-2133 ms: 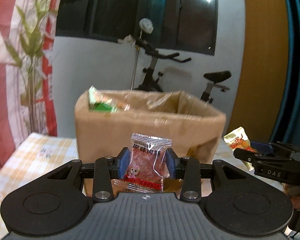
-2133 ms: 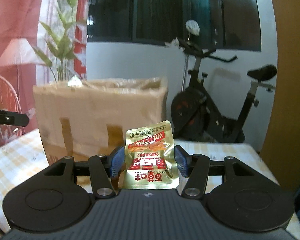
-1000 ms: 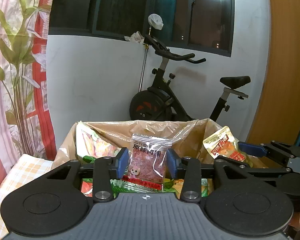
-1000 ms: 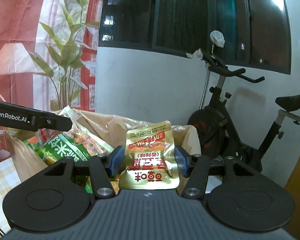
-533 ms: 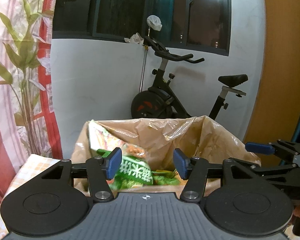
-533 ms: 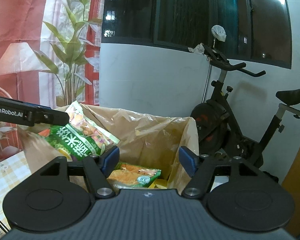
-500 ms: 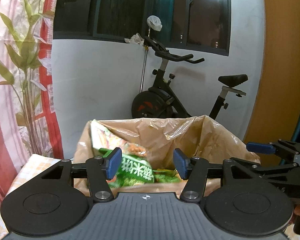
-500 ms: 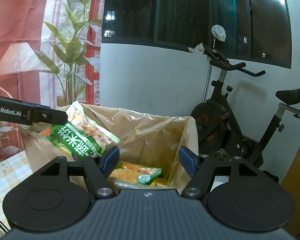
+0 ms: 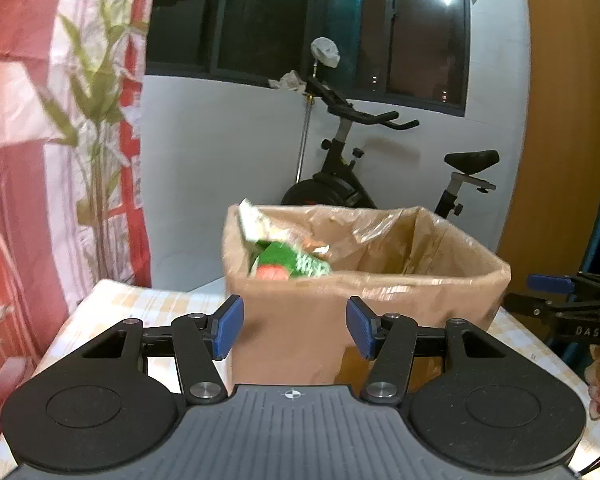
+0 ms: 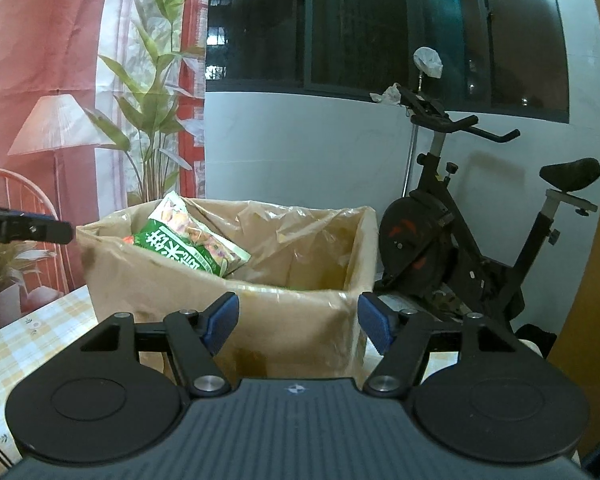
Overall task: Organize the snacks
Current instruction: 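Withdraw both tools from the box back toward the table snacks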
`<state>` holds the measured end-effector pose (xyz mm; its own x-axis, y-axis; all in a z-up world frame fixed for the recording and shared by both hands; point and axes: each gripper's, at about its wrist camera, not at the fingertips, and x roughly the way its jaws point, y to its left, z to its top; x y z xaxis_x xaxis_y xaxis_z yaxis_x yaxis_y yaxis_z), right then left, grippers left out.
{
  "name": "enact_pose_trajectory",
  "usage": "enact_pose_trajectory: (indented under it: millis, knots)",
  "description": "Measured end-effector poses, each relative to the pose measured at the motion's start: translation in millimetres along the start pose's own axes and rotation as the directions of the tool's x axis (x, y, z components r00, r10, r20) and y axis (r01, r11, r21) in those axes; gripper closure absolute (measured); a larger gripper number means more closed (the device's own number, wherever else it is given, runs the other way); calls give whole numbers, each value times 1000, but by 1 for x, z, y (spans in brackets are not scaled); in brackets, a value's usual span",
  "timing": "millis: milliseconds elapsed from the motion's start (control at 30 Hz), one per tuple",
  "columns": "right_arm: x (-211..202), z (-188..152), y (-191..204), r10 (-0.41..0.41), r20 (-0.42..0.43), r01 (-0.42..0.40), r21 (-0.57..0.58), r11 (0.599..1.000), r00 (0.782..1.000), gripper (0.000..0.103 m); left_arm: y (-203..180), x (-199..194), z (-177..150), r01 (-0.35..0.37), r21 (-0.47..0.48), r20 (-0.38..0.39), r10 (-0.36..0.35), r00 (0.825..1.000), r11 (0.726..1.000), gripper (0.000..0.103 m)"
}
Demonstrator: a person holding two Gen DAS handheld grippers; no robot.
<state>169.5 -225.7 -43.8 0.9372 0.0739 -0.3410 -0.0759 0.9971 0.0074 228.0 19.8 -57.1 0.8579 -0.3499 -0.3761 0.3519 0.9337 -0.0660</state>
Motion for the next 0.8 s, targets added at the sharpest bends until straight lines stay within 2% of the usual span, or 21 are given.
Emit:
enact_pose_trajectory:
  millis: [200, 500, 800]
  knots:
    - [-7, -22, -2, -12, -35, 12, 21, 1000, 999, 34, 13, -11, -32, -2, -54, 7, 2, 1000, 999, 44]
    - [-1, -63, -4, -34, -109, 36, 23, 999, 993, 34, 28, 5, -72, -51, -69, -99, 44, 994, 996, 44]
    - [9, -114, -11, -59, -249, 68, 27, 997, 967, 34, 44, 16, -101, -90, -100, -165, 73, 984, 991, 45]
